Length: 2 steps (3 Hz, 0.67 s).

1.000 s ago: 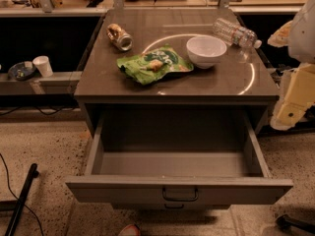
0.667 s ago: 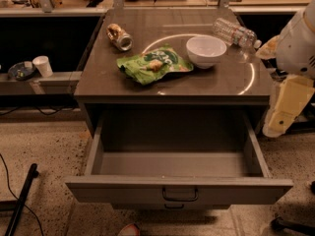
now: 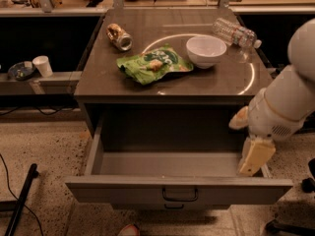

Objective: Close top drawer

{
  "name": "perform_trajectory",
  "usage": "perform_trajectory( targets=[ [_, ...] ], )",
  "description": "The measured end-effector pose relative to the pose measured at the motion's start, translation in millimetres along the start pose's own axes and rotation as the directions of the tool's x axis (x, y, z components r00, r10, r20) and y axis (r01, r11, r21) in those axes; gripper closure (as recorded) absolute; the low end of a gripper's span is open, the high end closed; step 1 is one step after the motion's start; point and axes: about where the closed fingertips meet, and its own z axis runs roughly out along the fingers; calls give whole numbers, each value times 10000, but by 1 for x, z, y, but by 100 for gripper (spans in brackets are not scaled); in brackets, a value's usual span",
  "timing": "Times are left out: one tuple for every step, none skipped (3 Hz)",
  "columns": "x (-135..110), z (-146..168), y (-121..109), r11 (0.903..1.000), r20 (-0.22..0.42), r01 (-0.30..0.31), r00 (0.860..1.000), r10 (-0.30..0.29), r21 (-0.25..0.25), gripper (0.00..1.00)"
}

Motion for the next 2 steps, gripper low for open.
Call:
perform_trajectory(
  targets=[
    [16, 42, 24, 9982, 26, 26, 10000, -24, -591, 50],
    [27, 58, 46, 9949, 93, 39, 10000, -30, -1004, 73]
  ],
)
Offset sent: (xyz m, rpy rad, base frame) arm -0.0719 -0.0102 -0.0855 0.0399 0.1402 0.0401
